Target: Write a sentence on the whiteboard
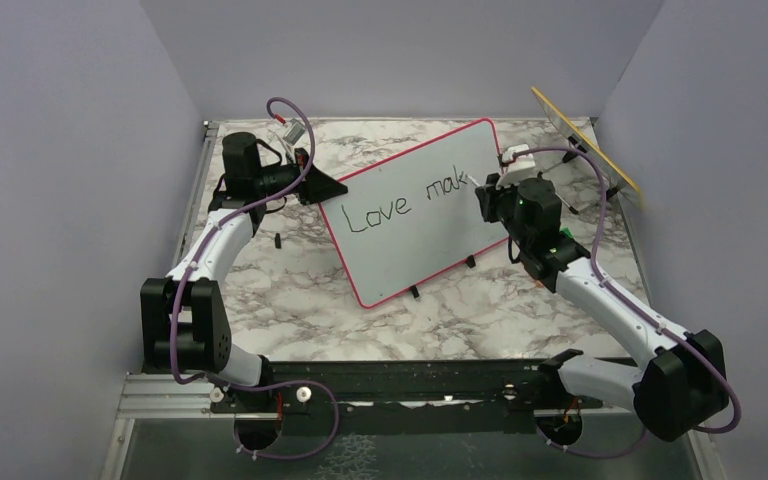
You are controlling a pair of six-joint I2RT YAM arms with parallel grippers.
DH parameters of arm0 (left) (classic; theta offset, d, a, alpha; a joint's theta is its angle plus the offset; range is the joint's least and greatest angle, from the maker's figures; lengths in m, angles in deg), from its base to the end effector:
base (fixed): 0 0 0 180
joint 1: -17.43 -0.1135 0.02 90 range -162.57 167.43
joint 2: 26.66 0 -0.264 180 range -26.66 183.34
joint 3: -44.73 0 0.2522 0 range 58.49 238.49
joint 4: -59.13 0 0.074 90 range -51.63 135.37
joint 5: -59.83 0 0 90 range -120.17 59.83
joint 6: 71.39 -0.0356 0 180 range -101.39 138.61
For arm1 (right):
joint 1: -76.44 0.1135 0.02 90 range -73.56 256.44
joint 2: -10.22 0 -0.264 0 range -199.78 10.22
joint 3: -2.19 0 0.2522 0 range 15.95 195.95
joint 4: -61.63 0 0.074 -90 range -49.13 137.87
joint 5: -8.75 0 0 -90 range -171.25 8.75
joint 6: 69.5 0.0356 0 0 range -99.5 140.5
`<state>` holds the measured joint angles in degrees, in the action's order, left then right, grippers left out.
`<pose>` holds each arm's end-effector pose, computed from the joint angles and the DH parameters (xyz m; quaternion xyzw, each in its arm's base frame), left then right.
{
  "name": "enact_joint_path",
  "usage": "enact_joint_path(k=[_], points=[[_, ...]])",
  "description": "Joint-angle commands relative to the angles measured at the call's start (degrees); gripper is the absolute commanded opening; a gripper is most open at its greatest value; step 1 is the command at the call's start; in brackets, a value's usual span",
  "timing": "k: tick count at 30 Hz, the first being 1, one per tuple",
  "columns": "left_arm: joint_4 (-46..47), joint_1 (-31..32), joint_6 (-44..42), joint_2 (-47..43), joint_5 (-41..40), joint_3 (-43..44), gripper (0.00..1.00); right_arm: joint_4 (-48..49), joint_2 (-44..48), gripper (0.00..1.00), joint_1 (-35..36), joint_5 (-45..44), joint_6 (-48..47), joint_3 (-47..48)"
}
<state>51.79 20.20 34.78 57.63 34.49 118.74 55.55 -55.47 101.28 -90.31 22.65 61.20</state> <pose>0.3250 -0.0479 0.3042 0.2341 0.7141 -0.5078 0.4211 0.2458 0.1076 0.3006 -0.1049 0.7733 0.0852 0.6194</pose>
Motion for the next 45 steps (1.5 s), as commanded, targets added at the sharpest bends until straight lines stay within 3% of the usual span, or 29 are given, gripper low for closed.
enact_joint_path(k=[1,19,32,45], points=[[-5.14,0.70,-5.35,2.20,-3.18,-1.19,0.00,2.23,-1.15,0.01,-0.75,0.75,0.52,0.10],[-5.25,0.68,-5.44,2.06,-3.13,-1.14,0.00,4.55,-1.96,0.01,-1.54,-1.88,-0.10,0.35],[-5.36,0.69,-5.53,2.02,-3.13,-1.10,0.00,6.66,-1.60,0.01,-1.55,2.22,-0.66,0.61],[-5.37,0.69,-5.53,2.07,-3.17,-1.01,0.00,2.64,-0.96,0.01,-1.55,5.01,0.03,0.80]])
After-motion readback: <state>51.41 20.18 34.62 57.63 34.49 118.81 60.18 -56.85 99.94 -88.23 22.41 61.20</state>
